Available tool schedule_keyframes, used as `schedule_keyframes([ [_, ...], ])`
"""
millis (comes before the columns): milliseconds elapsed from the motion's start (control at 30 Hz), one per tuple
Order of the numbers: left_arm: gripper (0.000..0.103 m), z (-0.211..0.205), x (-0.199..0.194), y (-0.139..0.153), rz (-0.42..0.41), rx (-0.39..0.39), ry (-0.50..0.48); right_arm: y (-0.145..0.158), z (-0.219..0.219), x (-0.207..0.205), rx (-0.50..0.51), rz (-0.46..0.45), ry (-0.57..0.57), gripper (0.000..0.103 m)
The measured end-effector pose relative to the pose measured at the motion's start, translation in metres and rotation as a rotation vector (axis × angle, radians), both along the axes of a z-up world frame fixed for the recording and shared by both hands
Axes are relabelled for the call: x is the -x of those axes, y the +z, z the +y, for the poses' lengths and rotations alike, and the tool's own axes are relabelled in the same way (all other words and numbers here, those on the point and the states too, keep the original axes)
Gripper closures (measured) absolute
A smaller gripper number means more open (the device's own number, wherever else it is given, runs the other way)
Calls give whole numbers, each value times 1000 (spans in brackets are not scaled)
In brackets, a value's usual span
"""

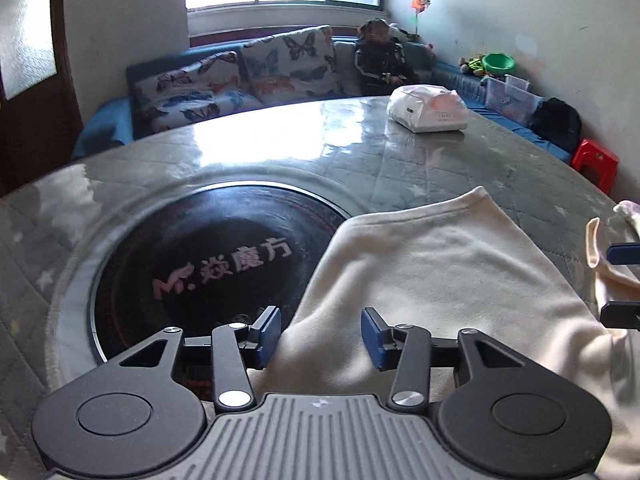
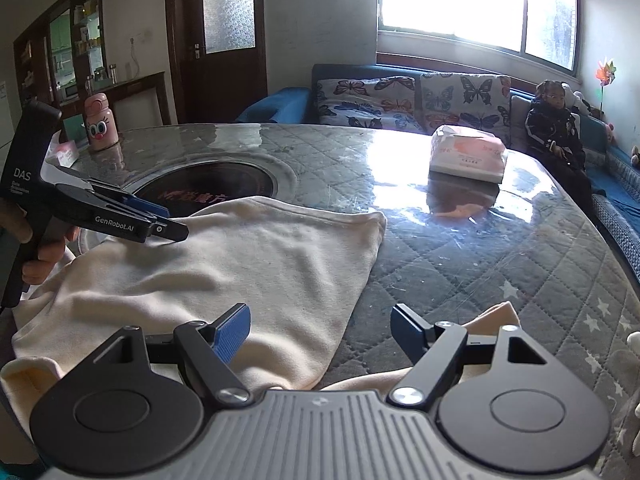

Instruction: Fold clothes

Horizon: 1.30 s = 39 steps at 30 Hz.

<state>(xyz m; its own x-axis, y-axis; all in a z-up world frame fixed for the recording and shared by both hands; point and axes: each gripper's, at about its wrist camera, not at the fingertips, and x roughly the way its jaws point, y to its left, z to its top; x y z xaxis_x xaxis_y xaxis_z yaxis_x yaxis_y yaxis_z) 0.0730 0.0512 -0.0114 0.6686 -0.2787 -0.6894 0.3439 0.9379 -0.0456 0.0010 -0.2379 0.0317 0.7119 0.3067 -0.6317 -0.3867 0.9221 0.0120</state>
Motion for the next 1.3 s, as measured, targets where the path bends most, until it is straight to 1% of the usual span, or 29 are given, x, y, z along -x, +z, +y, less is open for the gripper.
schedule_keyframes([
  [33,95,-1,-1,0,6,9,-6,0,0,0,0,-1,-1,24],
  [100,98,-3,3,3,-15,17,-5,1,0,1,1,-3,-3,24],
  [167,98,-9,16,13,-70,14,-29,2,-2,2,1,-9,-10,24],
  [200,98,-15,26,20,-106,2,-60,3,-4,1,2,-11,-14,24],
  [300,98,-41,64,34,-222,-39,-230,7,-6,-1,4,-25,-25,24],
  [333,98,-51,76,35,-241,-51,-291,9,-6,-2,5,-30,-28,24],
  [433,98,-74,98,24,-212,-74,-416,14,-2,-7,1,-51,-18,24],
  [467,98,-78,103,20,-190,-73,-447,15,0,-8,-1,-58,-11,24],
  [567,94,-80,112,15,-151,-55,-498,16,6,-12,-2,-67,6,24],
  [633,94,-75,117,19,-158,-36,-499,14,10,-14,0,-70,16,24],
  [667,94,-70,117,23,-167,-25,-485,14,12,-15,1,-71,22,24],
  [767,85,-53,115,35,-191,13,-421,12,14,-17,-5,-71,25,24],
  [800,78,-47,113,40,-193,35,-399,11,12,-18,-13,-67,18,24],
  [833,68,-43,110,43,-194,54,-375,11,11,-18,-14,-65,11,24],
  [900,59,-38,103,48,-189,83,-321,9,9,-17,-10,-60,3,24],
  [933,57,-37,97,47,-162,99,-294,8,7,-16,-8,-56,-3,24],
  [1000,56,-37,81,44,-87,135,-246,7,3,-15,-6,-49,-15,24],
  [1067,54,-38,68,38,-17,163,-231,6,0,-15,-7,-46,-26,24],
  [1100,54,-42,63,35,4,162,-233,6,-1,-14,-7,-45,-28,24],
  [1167,60,-49,57,32,20,148,-255,4,-3,-14,-5,-41,-34,24],
  [1200,79,-51,55,31,16,150,-270,4,-3,-15,-1,-39,-35,24],
  [1233,87,-52,54,32,5,150,-278,4,-4,-15,0,-38,-36,24],
  [1267,88,-51,52,33,-13,146,-275,4,-4,-16,0,-37,-36,24],
  [1300,92,-50,50,35,-40,138,-264,4,-4,-16,0,-37,-36,24],
])
